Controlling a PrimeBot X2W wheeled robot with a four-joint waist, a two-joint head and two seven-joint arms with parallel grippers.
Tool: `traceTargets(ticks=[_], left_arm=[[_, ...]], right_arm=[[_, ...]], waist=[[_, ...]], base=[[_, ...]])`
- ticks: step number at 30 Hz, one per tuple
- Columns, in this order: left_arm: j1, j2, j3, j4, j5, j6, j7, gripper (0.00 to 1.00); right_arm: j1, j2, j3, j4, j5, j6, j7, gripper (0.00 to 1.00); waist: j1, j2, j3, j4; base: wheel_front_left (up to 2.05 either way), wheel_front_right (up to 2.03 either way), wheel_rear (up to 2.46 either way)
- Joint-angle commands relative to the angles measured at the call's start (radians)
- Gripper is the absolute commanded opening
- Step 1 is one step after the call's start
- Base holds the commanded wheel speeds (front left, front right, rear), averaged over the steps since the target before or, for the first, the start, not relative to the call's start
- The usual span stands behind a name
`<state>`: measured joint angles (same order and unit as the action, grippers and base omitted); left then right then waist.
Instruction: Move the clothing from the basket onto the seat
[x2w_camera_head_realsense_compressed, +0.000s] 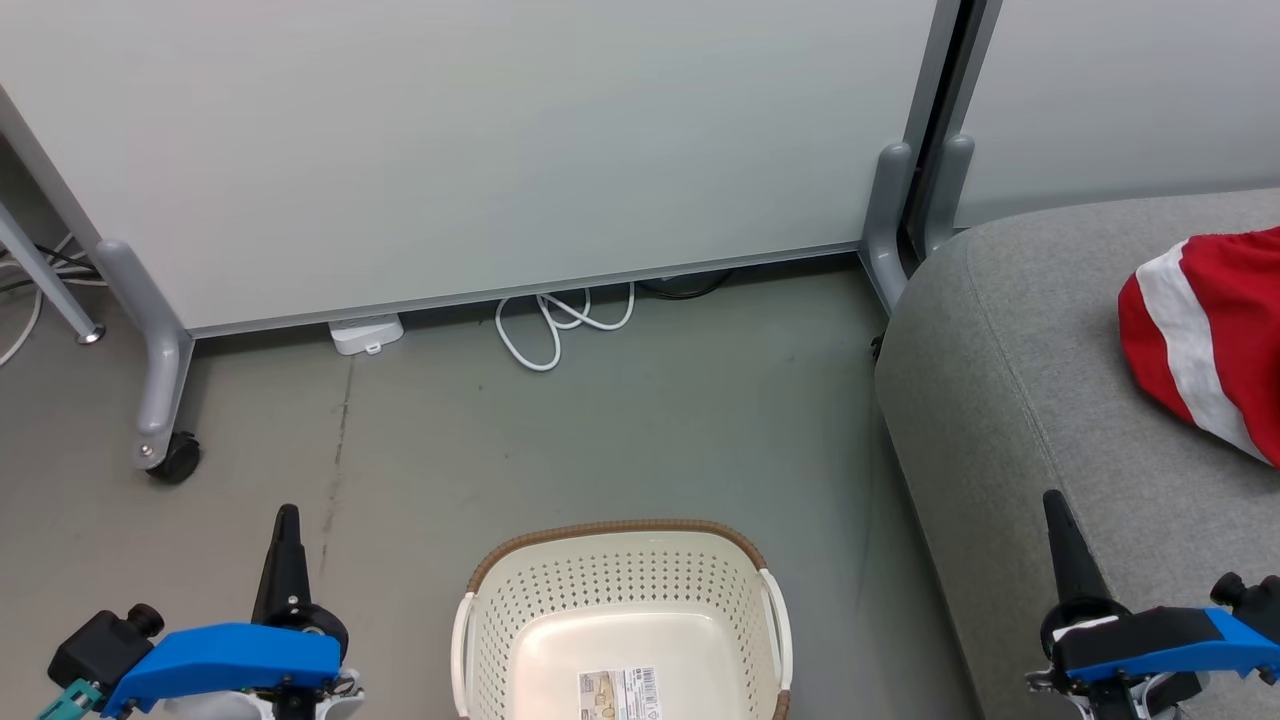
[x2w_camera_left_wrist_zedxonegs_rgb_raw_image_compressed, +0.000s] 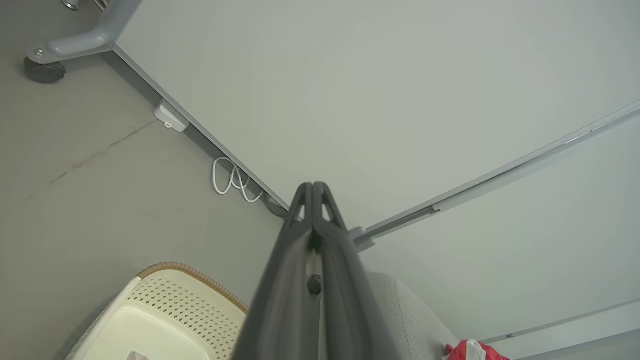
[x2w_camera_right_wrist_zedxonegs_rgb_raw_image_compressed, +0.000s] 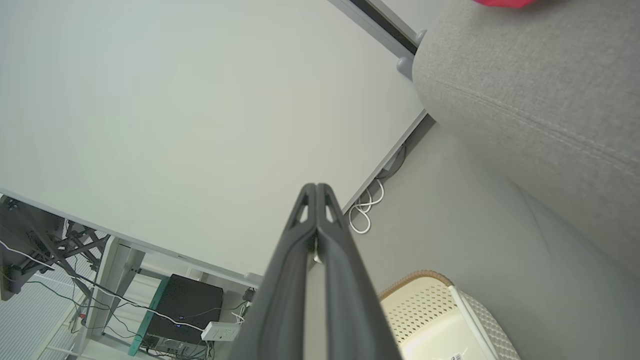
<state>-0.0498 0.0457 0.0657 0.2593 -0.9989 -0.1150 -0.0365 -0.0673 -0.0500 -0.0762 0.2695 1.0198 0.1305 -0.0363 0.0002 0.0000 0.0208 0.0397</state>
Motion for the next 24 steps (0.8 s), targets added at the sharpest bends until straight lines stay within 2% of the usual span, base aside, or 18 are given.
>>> traceTargets(ticks=[1,24], left_arm=[[-0.030,0.005,0.008,-0.013,-0.027,-0.006,0.006,0.00],[-0.044,0.005,0.024,-0.015,-0.256,-0.011,0.063,0.00]], right_arm=[[-0.024,-0.001,-0.005,-0.014,0.027,0.000,0.006,0.00],[-0.035,-0.001,-0.018,-0.020,0.249,0.000,0.063,0.00]], waist=[[-0.0001,0.0000,0.000,-0.001],[-0.0001,0.0000,-0.006,-0.013]], base=[[0.00,0.00,0.00],[0.00,0.00,0.00]])
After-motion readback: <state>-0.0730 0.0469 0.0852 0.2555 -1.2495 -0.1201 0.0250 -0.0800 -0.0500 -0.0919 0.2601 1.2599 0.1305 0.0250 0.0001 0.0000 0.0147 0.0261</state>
